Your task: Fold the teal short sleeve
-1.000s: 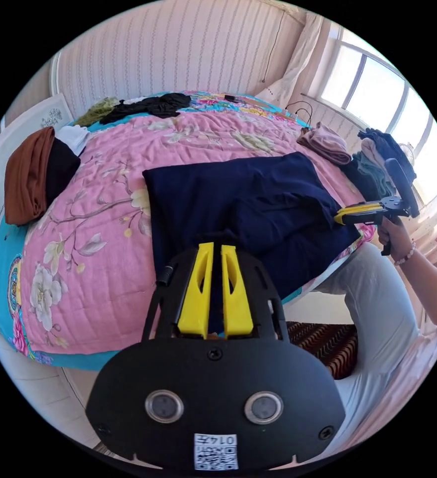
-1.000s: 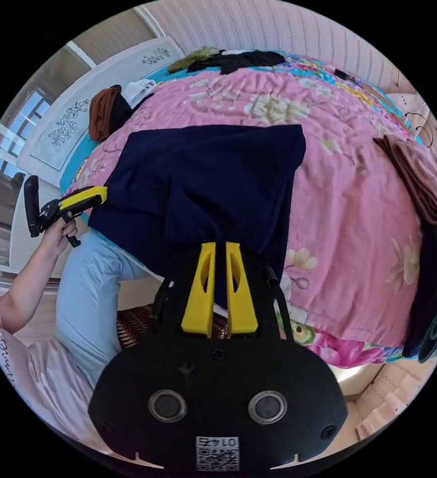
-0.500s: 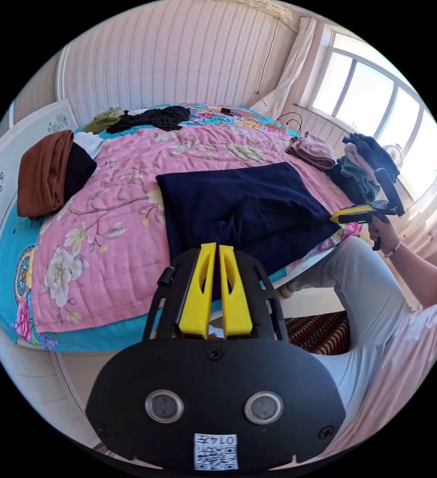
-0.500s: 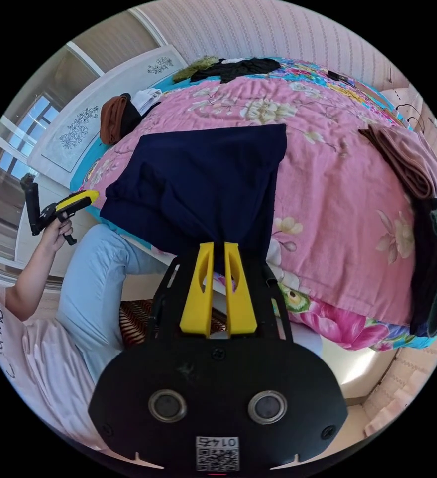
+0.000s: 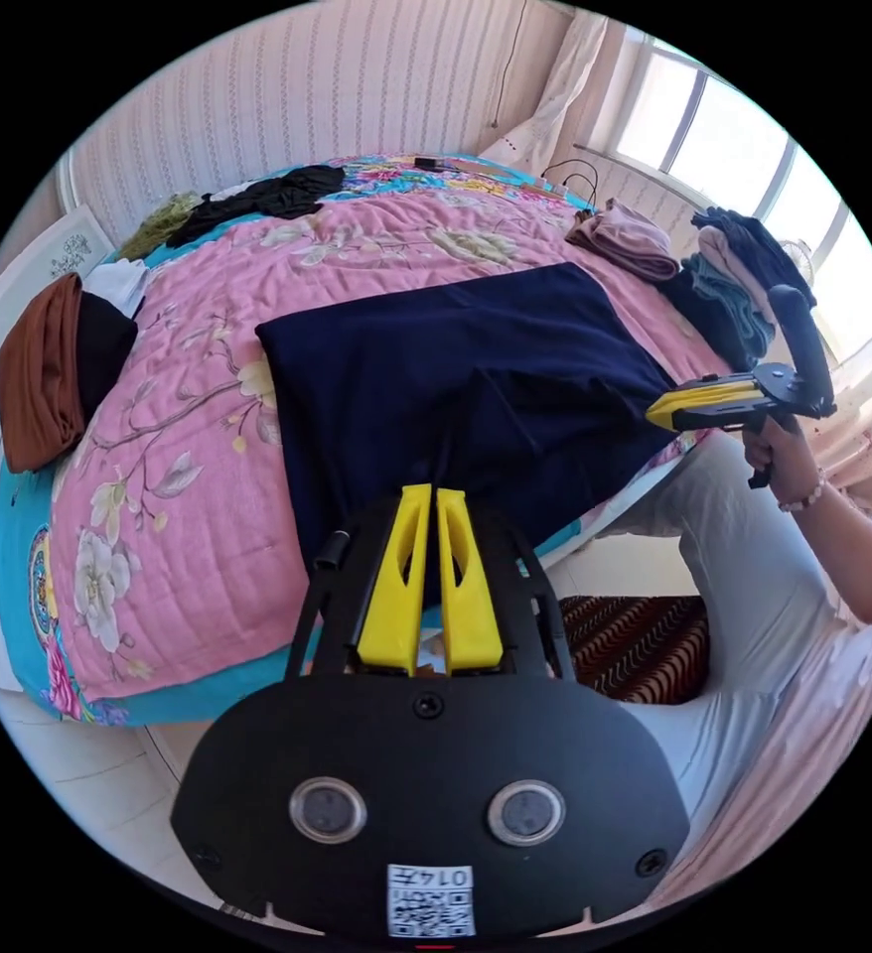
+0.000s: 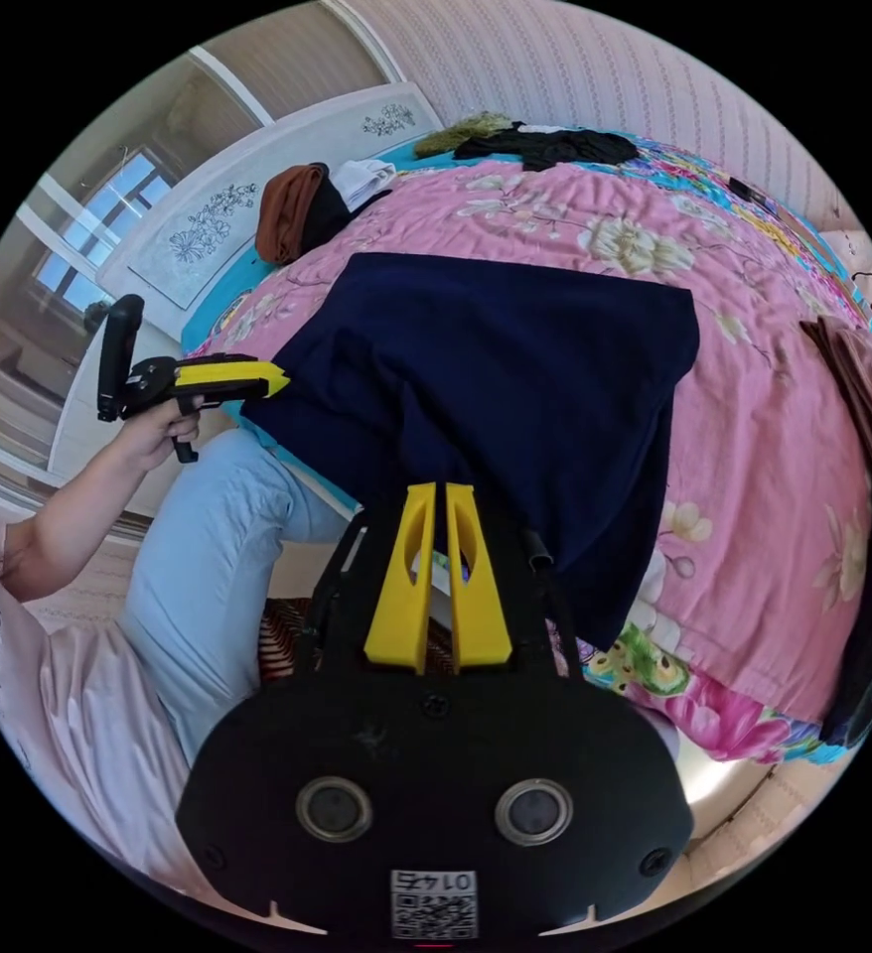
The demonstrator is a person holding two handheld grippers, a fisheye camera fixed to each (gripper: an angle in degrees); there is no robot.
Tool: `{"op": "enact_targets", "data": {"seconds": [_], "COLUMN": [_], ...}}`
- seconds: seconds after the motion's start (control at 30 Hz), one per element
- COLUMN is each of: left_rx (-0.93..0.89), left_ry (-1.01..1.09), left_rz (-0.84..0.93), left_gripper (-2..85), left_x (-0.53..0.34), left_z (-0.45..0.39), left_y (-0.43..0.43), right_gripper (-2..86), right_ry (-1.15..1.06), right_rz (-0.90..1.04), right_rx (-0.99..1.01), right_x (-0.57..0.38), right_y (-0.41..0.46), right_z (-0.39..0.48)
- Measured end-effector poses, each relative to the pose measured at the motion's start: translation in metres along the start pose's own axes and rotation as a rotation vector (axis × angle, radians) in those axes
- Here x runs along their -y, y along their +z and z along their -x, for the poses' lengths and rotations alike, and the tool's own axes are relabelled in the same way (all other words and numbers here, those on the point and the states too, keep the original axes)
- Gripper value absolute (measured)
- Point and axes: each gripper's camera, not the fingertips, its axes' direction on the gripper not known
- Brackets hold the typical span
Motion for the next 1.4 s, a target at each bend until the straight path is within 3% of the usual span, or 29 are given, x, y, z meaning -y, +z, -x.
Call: {"op": "enact_targets", "data": {"seconds": [0.2,0.37,0.5,0.7,0.93,1.1,1.4], "left_rx": [0.074,0.055,-0.093,-0.130,-0.157,-0.206,-0.248], "left_ry": [0.050,0.037,0.009,0.047,0.079,-0.001,-0.034], "left_rz": [0.103,0.005,-0.085,0.024,0.086,0.076,0.040], "left_gripper": [-0.5,2.5,8.9,0.0,0.8,1.1,-0.9], "left_x": [-0.027,-0.021,0.018,0.043,-0.008,-0.035,-0.017], "left_z": [-0.001,-0.001,-0.003,-0.010,-0.020,-0.030,-0.063], "left_y": [-0.006,-0.021,0.002,0.053,0.035,0.025,0.030], "right_gripper": [1.4,2.6,5.9,4.8,4.7,-0.1,-0.4], "right_ry": [-0.013,-0.040,-0.040,-0.054,-0.062,0.017,0.065], "right_rz": [0.095,-0.024,-0.100,0.037,0.118,0.024,0.086], "right_rx": [0.009,-0.038,-0.081,-0.053,-0.076,-0.118,0.177], "right_x": [-0.011,0.002,0.036,0.051,0.016,0.013,0.055], "right_y": [0.008,-0.012,-0.007,0.029,0.024,0.003,-0.006], "right_z": [0.000,0.012,0.021,0.025,0.029,0.036,0.052]}}
